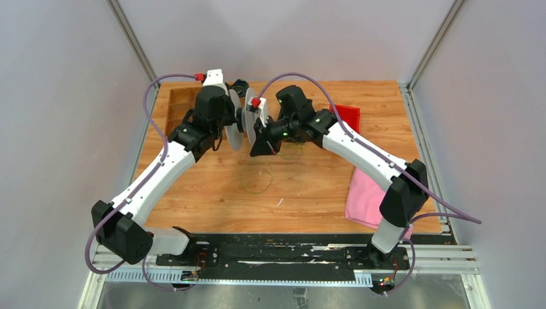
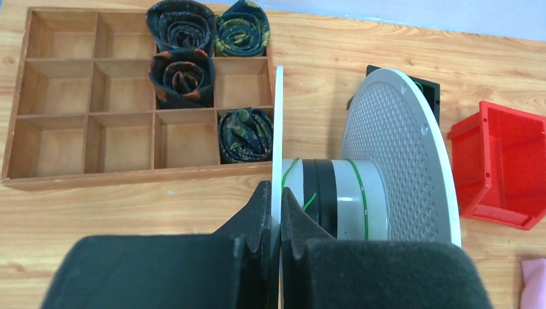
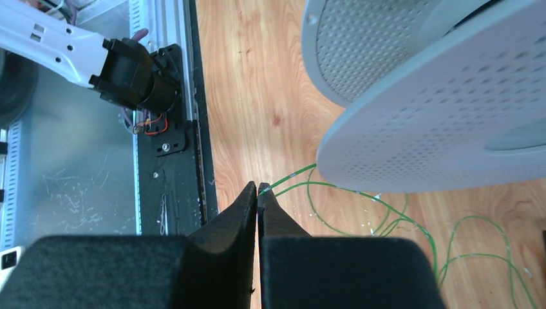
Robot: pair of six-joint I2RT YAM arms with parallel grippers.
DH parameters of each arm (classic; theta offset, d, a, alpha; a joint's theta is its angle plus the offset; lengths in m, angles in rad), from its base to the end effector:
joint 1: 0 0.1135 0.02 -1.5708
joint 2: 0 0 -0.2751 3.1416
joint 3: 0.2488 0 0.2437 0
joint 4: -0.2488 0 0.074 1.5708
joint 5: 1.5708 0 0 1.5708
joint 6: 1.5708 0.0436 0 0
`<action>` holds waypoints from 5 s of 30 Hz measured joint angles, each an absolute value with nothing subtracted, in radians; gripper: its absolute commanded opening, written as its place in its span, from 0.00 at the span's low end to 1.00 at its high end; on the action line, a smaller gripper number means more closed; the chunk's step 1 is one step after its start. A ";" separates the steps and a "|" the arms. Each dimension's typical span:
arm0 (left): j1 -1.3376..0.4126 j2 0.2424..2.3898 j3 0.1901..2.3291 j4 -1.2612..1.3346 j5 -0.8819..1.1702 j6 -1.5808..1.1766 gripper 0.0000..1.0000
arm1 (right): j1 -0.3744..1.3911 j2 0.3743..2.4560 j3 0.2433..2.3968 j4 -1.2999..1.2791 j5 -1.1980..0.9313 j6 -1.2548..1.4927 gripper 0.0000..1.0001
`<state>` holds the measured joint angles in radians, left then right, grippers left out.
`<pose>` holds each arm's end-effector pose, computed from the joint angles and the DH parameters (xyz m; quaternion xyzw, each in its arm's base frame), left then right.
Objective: Wrap the cables
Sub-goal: Wrap the cable around the cable reel.
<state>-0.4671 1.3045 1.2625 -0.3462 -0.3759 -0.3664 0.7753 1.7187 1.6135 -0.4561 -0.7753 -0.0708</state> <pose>0.2681 -0.1173 0.3856 -0.0630 0.8198 -0.0798 0.5635 0.2577 0.2953 0.3645 -0.4994 0.6639 0.4650 0.3061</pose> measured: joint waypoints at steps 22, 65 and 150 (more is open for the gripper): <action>-0.521 1.297 1.230 -0.210 -0.427 -0.230 0.00 | 0.686 1.719 1.826 -0.567 -0.675 -0.024 0.01; -0.510 1.290 1.239 -0.292 -0.396 -0.245 0.00 | 0.604 1.723 1.426 -0.355 -0.822 -0.102 0.16; -0.337 1.244 1.413 -0.396 -0.071 -0.400 0.00 | 0.503 1.782 1.240 0.025 -0.643 0.088 0.42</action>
